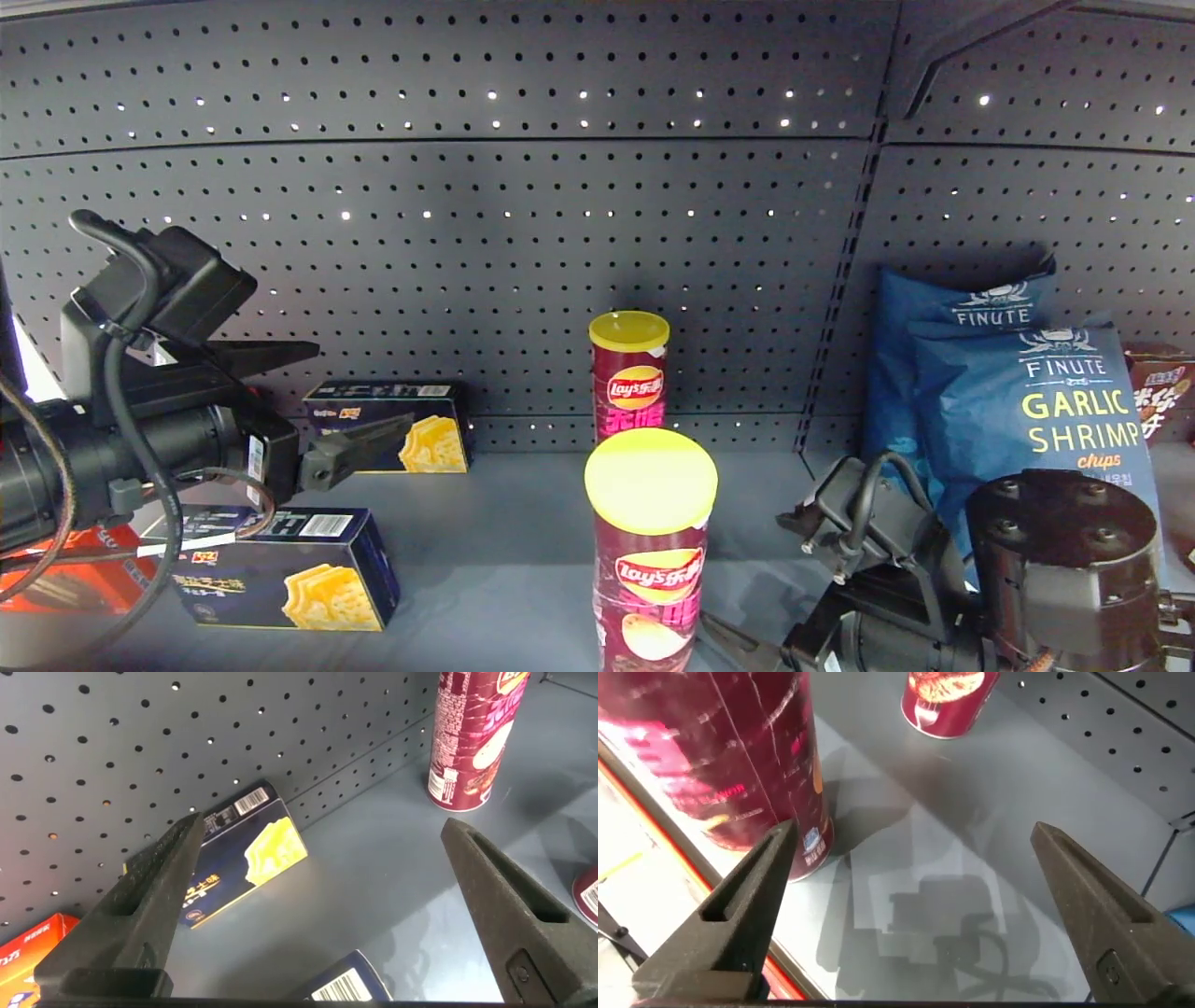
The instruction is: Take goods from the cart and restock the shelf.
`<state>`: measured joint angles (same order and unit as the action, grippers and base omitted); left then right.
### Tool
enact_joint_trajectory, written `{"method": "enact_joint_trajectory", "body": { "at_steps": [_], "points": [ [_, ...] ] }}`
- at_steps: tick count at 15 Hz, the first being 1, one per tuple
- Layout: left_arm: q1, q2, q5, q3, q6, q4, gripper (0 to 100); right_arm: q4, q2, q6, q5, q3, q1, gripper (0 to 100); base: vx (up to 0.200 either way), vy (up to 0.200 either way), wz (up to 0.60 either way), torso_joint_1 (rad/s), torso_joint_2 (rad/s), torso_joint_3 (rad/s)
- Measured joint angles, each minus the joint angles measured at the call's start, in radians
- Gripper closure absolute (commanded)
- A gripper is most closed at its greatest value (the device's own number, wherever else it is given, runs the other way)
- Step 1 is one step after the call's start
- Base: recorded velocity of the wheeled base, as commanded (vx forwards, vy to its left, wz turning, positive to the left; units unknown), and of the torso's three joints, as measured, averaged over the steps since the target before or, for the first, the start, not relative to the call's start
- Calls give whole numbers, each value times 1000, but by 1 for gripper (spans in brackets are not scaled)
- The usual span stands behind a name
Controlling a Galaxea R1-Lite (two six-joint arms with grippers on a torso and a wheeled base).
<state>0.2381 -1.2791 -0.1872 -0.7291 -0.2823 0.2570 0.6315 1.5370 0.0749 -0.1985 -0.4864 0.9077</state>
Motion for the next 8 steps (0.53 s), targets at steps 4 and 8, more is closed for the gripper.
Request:
{"method": "enact_joint_trajectory", "body": {
  "at_steps": [4,8],
  "points": [
    [-11,8,0,26,0,9,0,-1,-71,-2,-2,79,-27,0,0,0,0,0,0,0],
    [-10,13,-1,42,0,44,0,-3,-159,-3,-8,132,-90,0,0,0,0,0,0,0]
  ]
}}
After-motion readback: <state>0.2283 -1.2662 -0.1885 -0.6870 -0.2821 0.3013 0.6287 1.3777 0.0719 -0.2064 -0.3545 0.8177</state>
